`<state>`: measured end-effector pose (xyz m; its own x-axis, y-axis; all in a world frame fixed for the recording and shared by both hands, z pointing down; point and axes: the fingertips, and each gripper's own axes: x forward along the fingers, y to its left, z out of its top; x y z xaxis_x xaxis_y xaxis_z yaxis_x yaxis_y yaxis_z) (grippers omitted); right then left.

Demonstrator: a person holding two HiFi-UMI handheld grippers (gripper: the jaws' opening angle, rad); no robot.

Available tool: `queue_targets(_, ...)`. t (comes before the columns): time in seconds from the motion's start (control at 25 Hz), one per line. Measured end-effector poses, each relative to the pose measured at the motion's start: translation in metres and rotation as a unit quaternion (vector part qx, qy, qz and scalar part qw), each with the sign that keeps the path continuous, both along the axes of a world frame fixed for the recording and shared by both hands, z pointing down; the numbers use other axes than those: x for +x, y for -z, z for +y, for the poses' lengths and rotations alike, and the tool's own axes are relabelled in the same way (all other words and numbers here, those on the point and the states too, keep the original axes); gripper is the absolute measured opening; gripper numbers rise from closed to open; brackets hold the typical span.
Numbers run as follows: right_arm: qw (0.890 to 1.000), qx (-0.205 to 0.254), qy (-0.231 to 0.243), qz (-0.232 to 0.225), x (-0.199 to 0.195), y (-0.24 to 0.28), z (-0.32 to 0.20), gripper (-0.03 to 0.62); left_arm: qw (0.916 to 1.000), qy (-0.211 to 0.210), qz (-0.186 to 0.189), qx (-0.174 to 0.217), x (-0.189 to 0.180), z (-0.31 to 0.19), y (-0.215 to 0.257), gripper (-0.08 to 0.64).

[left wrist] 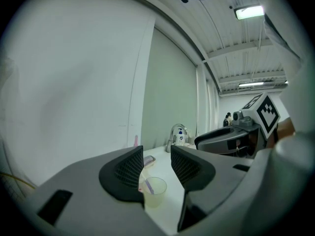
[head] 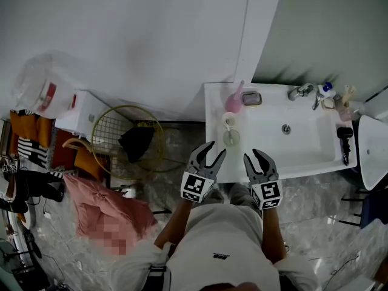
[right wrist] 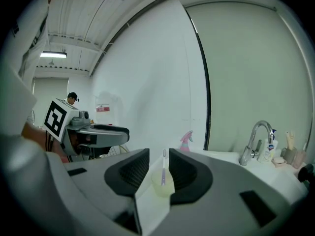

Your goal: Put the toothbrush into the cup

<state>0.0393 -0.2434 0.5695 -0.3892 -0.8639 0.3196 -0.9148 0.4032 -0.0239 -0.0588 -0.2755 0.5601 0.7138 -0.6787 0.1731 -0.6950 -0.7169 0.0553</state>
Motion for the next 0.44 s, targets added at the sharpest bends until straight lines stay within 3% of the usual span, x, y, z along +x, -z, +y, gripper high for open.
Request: queue_targets(0.44, 1.000, 0.005, 0.003, 0.001, 0.0000, 0.0024, -0.0038, 0.133, 1.0000, 0.003, -0.002, -0.004, 0.0046, -0.0018, -0.0063, 0.175)
